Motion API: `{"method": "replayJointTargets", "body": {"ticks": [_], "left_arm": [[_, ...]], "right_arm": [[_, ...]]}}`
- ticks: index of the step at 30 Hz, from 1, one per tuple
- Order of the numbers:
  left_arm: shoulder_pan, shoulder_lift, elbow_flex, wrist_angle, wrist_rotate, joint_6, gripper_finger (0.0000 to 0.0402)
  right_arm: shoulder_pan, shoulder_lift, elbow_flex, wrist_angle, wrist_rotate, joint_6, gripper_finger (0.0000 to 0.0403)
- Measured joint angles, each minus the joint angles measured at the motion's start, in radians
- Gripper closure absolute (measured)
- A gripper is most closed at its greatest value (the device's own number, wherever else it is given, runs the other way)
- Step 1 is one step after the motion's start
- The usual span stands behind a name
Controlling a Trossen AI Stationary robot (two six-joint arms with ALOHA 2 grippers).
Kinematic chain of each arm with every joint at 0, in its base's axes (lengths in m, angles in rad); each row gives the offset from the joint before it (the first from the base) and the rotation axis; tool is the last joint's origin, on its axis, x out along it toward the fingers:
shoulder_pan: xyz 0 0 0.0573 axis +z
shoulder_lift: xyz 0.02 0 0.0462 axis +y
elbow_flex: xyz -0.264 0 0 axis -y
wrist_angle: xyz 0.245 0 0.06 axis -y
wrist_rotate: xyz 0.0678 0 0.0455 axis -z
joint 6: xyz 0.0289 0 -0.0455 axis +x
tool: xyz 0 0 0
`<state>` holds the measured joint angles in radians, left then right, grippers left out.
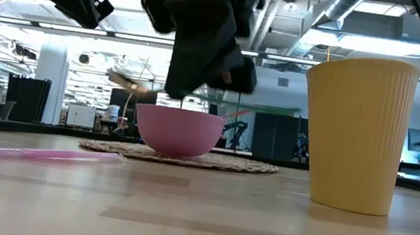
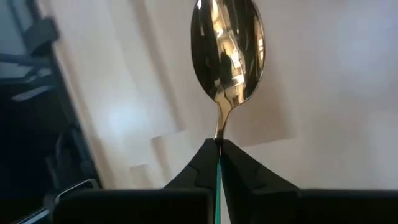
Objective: Pick & Place Utensil
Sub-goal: Put the green spoon into the pink bowl
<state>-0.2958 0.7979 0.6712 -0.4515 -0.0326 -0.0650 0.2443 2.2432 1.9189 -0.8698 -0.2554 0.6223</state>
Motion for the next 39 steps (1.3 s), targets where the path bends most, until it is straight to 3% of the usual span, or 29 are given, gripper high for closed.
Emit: {"method": "replayJointTargets", "body": {"ticks": [5,13,29,35,39], "left_arm": [[0.000,0.000,0.000,0.003,0.000,0.000,0.0300],[0.000,0.000,0.000,0.005,-0.001,0.000,0.0300],[0.000,0.000,0.000,0.004,0.000,0.000,0.0300],[0.000,0.000,0.000,0.005,0.000,0.001,0.0300],[0.000,0.000,0.000,0.004,0.000,0.001,0.0300]], "right_arm": [[-0.047,-0.002,0.100,-0.165,0.070,-0.060,0.0397],[-0.148,-0.003,0.221,-0.376,0.080,-0.136,0.0396],[-0.384,-0.004,0.285,-0.437,0.068,-0.332,0.0395],[-0.446,-0.001,0.285,-0.479,-0.061,-0.367,0.0395],[-0.470,0.003,0.285,-0.488,-0.066,-0.383,0.0397]]}}
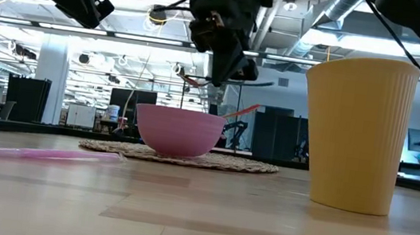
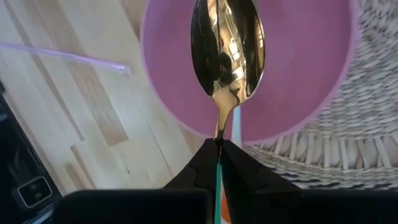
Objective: Pick & Place Utensil
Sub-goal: Put the green spoon into the pink bowl
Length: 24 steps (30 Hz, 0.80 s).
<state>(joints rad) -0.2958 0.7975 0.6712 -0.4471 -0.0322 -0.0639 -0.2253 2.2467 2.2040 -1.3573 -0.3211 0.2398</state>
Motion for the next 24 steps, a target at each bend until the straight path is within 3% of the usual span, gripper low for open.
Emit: {"method": "replayJointTargets", "body": {"ticks": [5,12,18,24], "left_arm": [[0.000,0.000,0.000,0.002,0.000,0.000,0.0300],[0.000,0.002,0.000,0.004,0.000,0.000,0.0300],[0.000,0.002,0.000,0.007,0.000,0.000,0.0300],[0.000,0.002,0.000,0.007,0.000,-0.001,0.0300]], "right_arm": [[-0.024,0.000,-0.001,0.015,0.010,0.019,0.0397],[-0.024,0.000,-0.026,0.171,0.018,0.054,0.0397],[-0.008,0.000,-0.027,0.169,0.097,0.057,0.0397],[0.018,0.000,-0.081,0.188,0.111,0.059,0.0399]]}}
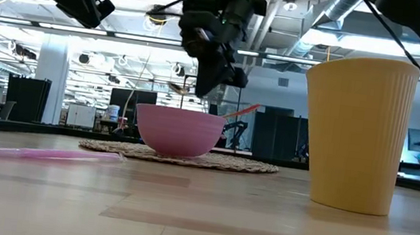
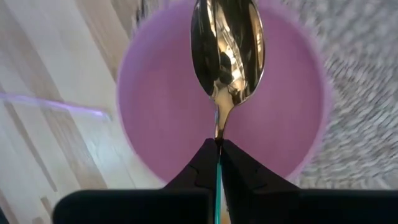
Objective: Pick & Place Utensil
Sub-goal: Put the green spoon into the pink bowl
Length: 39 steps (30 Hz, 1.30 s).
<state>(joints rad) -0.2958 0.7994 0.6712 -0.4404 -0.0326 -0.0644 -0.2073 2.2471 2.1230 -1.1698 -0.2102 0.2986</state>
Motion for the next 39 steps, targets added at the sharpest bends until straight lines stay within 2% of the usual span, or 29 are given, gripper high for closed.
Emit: {"method": "replayJointTargets", "body": {"ticks": [13,21,35,39], "left_arm": [[0.000,0.000,0.000,0.000,0.000,0.000,0.0300],[0.000,0.000,0.000,0.000,0.000,0.000,0.0300],[0.000,0.000,0.000,0.000,0.000,0.000,0.0300],[0.000,0.002,0.000,0.006,-0.008,0.040,0.0300]], "right_arm": [[-0.012,0.000,-0.064,0.051,0.001,0.023,0.0398],[-0.012,0.000,-0.119,0.104,-0.054,0.025,0.0397],[-0.012,0.000,-0.118,0.119,-0.081,0.051,0.0396],[-0.012,0.000,-0.118,0.119,-0.081,0.051,0.0396]]}}
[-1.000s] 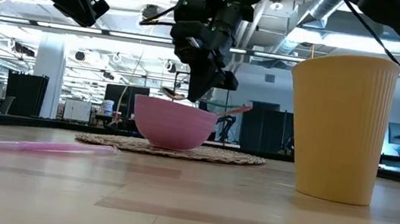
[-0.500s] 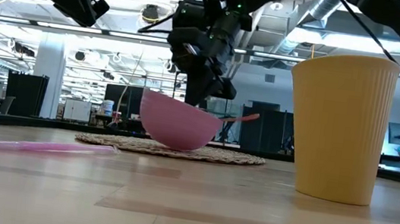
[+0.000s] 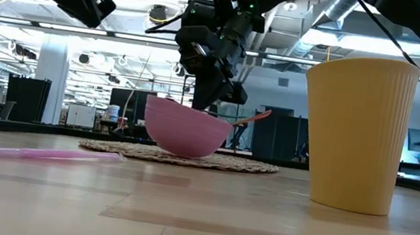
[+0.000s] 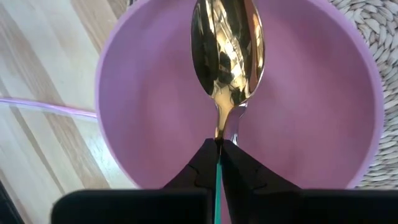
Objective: Pick & Place Utensil
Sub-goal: Put the green spoon into the pink bowl
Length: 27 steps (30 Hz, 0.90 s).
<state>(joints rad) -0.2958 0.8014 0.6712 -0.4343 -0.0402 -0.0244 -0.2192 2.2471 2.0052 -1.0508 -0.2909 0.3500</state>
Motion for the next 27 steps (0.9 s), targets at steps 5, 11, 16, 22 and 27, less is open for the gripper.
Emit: {"method": "replayJointTargets", "body": {"ticks": [5,11,16,22,27], "left_arm": [[0.003,0.052,-0.026,0.211,-0.176,0.086,0.0300],[0.091,0.185,-0.096,0.444,-0.293,0.222,0.0300],[0.226,0.302,-0.100,0.461,-0.292,0.154,0.0300],[0.323,0.389,-0.100,0.467,-0.196,0.118,0.0314],[0.330,0.385,-0.100,0.465,-0.195,0.128,0.0356]], "right_arm": [[0.000,0.000,0.000,0.001,0.000,0.000,0.0396],[0.000,0.000,0.000,0.005,0.000,0.000,0.0396],[0.000,0.000,0.000,0.005,0.000,0.000,0.0396],[0.001,0.000,0.000,-0.007,-0.042,0.045,0.0396],[0.017,0.000,0.000,-0.012,-0.105,0.111,0.0396]]}}
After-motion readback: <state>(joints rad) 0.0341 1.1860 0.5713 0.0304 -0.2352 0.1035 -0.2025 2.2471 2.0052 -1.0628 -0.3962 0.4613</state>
